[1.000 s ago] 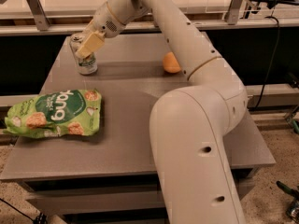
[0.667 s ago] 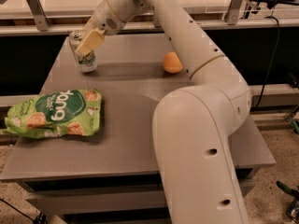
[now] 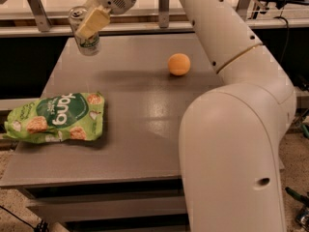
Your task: Pick 7up can
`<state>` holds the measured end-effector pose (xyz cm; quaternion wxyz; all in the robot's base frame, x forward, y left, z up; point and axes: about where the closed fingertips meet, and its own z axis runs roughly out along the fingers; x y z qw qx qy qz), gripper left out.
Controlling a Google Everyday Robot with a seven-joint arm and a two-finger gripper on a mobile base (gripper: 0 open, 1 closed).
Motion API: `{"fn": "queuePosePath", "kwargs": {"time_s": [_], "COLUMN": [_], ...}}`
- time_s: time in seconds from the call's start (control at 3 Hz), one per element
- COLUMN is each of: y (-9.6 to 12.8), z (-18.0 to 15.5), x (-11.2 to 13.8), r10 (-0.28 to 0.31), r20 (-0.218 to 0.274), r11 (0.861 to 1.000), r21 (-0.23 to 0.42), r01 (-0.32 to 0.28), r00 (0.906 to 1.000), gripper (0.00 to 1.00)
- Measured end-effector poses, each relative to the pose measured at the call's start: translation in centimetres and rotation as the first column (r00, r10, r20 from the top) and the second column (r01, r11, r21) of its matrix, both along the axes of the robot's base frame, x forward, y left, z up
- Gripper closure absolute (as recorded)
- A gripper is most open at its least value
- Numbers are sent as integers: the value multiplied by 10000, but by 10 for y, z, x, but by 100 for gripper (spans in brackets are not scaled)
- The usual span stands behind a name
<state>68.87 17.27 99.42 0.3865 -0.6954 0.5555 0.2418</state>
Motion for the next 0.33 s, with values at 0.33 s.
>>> {"fn": "queuePosePath", "kwargs": {"time_s": [0.33], "y": [0], "z": [0], "x": [0], "r10": [1], "r20": [-1], "r11": [10000], "r21": [0], "r01": [-1], "r00": [10000], "gripper": [100]}}
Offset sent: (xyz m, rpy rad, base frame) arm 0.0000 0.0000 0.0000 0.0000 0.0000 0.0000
